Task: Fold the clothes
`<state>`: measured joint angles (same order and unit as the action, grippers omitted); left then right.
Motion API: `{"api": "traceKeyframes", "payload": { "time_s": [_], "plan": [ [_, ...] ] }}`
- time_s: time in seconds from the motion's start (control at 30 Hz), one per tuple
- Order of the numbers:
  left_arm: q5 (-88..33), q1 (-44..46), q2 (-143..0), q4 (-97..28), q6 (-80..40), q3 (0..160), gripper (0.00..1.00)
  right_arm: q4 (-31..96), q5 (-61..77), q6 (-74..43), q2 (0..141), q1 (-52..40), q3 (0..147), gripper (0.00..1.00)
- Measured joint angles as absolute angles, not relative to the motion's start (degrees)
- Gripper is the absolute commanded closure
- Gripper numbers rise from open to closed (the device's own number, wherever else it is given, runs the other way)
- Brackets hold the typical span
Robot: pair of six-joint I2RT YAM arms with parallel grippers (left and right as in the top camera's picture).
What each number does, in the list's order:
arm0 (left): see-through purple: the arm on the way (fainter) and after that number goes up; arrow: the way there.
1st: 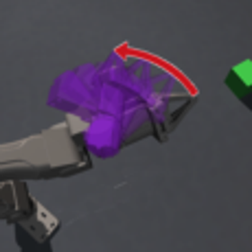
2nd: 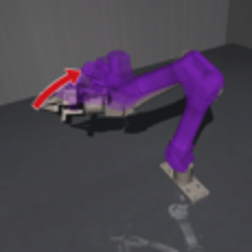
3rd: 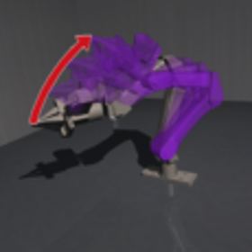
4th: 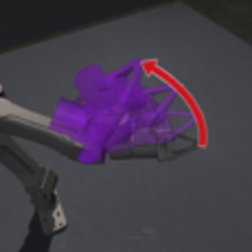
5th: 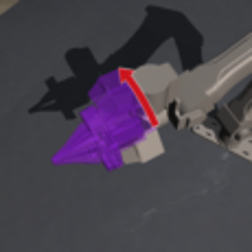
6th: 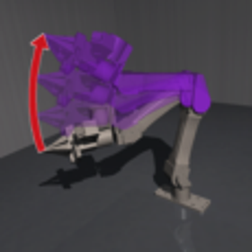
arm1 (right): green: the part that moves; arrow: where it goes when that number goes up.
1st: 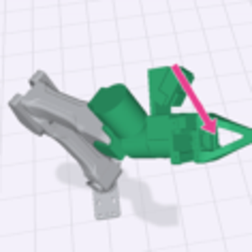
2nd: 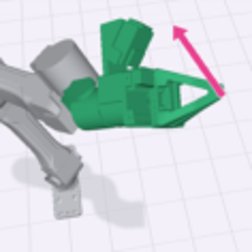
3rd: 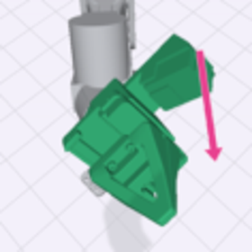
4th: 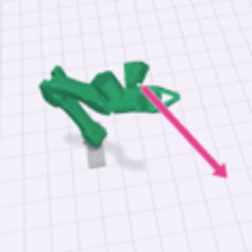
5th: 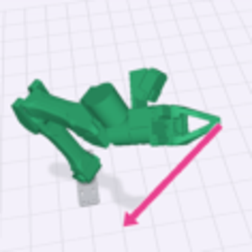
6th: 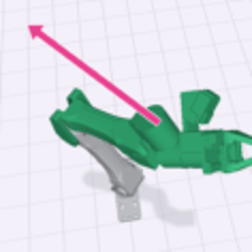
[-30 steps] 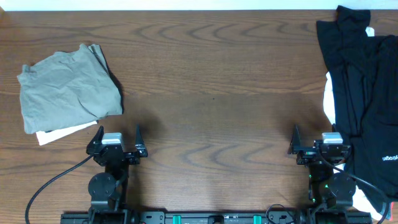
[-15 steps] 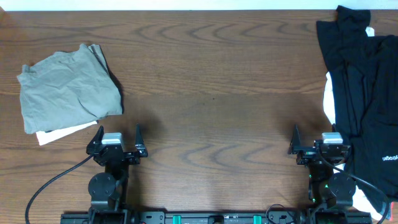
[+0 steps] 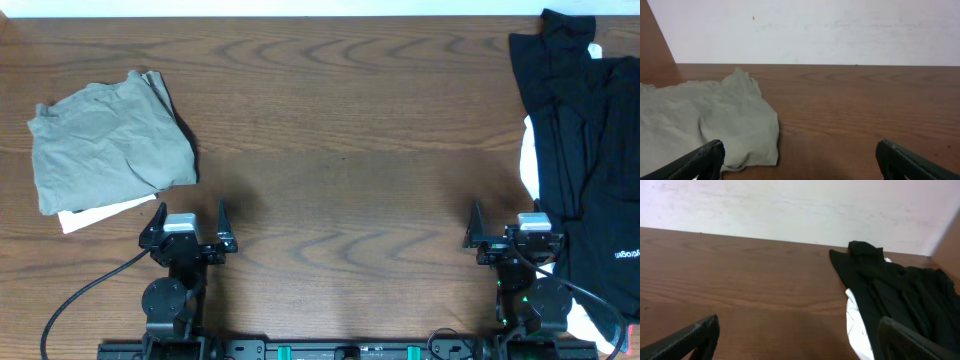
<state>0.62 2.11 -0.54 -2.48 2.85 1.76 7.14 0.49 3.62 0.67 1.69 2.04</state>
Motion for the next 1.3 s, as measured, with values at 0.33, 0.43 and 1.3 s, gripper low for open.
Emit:
{"api": "traceKeyframes", "payload": {
  "time_s": [0.33,0.43,1.3],
  "plan": [
    [0.62,2.11,-0.54,-2.48,2.85,1.76,0.02,7.14,0.49,3.62,0.67,1.69,2.04,0.01],
    [0.64,2.11,-0.54,-2.48,2.85,1.76,0.02,7.14,0.49,3.62,0.67,1.69,2.04,0.01],
    [0.03,2.11,-4.43,-20.38,-2.81,11.64,0.02,25.43,-1.34,-2.85,4.14,1.69,11.66,0.01]
  ]
}}
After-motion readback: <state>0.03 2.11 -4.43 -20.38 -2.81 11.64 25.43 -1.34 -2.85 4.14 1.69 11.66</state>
